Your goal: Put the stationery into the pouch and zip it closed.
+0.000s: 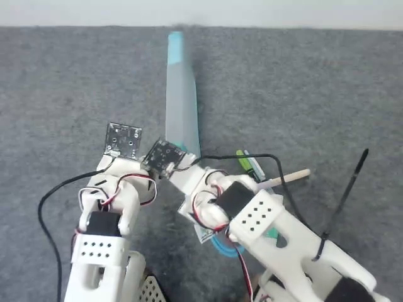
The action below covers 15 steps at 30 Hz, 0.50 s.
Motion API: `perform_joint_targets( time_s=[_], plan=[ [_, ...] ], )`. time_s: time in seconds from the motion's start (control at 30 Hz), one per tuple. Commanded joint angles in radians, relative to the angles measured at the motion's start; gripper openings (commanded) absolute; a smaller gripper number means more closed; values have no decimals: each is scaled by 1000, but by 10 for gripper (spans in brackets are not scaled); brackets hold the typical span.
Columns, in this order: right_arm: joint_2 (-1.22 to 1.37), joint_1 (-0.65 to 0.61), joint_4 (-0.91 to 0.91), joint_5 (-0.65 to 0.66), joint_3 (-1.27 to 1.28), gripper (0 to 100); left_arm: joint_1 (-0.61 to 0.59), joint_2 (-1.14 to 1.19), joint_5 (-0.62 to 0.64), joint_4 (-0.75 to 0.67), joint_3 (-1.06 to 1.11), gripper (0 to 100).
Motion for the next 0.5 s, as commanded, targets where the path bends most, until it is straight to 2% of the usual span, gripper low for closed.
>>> perform_joint_targets(
  time_s=[0.0,0.1,0.27,0.4,0.47],
  plan=[
    [-38,-64,19,20,25,6,-11,-14,106,-86,-10,333],
    [-38,-56,19,20,28,6,-9,-12,133,-98,-7,295],
    [-38,-38,-10,20,66,6,-9,-14,135,-98,-5,115],
    [-36,53,-12,20,80,6,-18,-17,137,-95,-5,10],
    [-31,120,-13,21,86,6,-18,-14,137,-91,-4,11]
  ],
)
